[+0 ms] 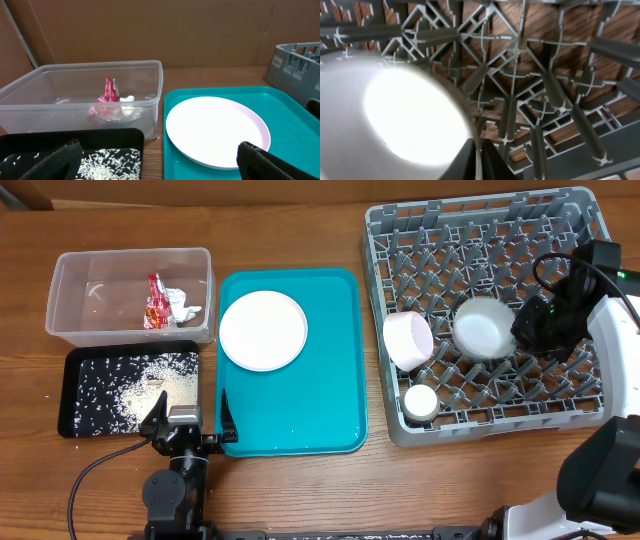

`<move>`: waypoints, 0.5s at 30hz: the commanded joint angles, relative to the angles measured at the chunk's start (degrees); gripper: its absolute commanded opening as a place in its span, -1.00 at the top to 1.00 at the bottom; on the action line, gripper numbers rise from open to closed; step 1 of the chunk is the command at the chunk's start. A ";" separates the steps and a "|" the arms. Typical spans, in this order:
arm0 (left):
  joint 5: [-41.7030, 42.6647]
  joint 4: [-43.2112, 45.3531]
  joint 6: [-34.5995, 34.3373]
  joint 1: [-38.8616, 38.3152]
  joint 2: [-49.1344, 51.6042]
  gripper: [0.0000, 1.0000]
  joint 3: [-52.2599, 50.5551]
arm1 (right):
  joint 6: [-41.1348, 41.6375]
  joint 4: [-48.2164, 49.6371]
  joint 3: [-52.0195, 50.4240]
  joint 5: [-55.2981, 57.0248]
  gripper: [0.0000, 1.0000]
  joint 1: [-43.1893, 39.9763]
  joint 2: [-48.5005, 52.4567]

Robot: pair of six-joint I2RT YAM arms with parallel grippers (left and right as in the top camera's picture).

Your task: Sort waste into correct bins and load items into the dishwasher

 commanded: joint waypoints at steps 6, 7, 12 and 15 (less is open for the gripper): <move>-0.15 0.20 0.90 0.24 -0.61 -1.00 -0.24 | -0.24 0.50 -0.50 0.33 0.69 0.79 -0.11; -0.15 0.20 0.90 0.24 -0.61 -1.00 -0.24 | -0.24 0.76 -0.61 0.35 0.72 0.94 -0.11; -0.15 0.20 0.90 0.24 -0.61 -0.99 -0.24 | 0.90 2.12 -1.22 0.39 0.92 1.22 -0.11; -0.15 0.20 0.90 0.24 -0.61 -1.00 -0.24 | 0.94 3.08 -0.15 2.80 0.92 1.25 -1.03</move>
